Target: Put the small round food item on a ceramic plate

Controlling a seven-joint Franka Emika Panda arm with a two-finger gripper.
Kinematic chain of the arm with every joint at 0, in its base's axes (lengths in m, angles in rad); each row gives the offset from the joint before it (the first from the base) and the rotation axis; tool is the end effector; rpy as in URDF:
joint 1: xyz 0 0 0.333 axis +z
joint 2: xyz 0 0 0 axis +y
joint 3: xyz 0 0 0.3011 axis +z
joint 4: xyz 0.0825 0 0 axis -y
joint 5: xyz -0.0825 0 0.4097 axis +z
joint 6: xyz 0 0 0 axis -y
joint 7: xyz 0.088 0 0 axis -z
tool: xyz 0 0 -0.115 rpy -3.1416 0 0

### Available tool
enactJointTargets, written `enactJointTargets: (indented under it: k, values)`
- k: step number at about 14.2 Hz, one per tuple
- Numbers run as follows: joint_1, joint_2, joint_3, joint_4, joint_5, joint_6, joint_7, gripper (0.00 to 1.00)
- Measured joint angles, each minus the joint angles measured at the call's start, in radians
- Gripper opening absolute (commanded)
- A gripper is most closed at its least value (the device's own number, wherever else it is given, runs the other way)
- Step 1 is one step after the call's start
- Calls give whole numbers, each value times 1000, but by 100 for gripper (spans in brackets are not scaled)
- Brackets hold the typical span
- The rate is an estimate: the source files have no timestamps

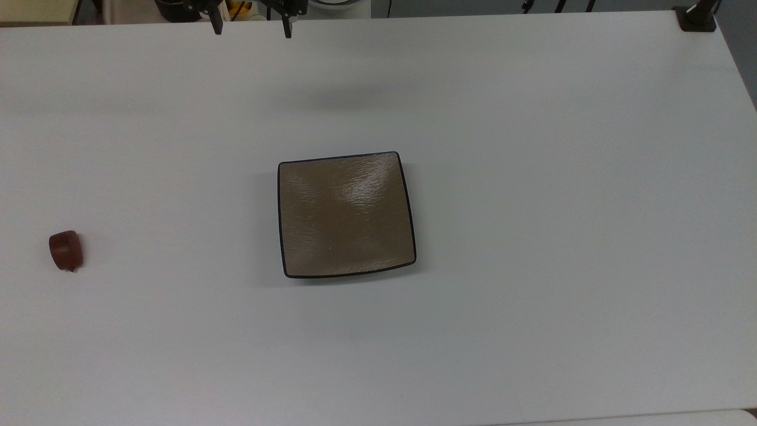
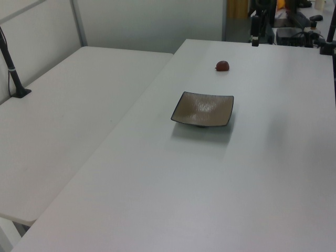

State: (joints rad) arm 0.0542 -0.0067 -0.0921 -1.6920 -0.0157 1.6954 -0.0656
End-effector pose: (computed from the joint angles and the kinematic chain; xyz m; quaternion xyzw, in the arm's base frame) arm 0.5856 -0.0240 0.5557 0.9998 0.0148 0.0046 0.0077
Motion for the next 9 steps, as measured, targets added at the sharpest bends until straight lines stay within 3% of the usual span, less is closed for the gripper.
enactJointTargets:
  k: [9]
  values:
    - [1, -20, 18, -2, 0, 0, 0, 100]
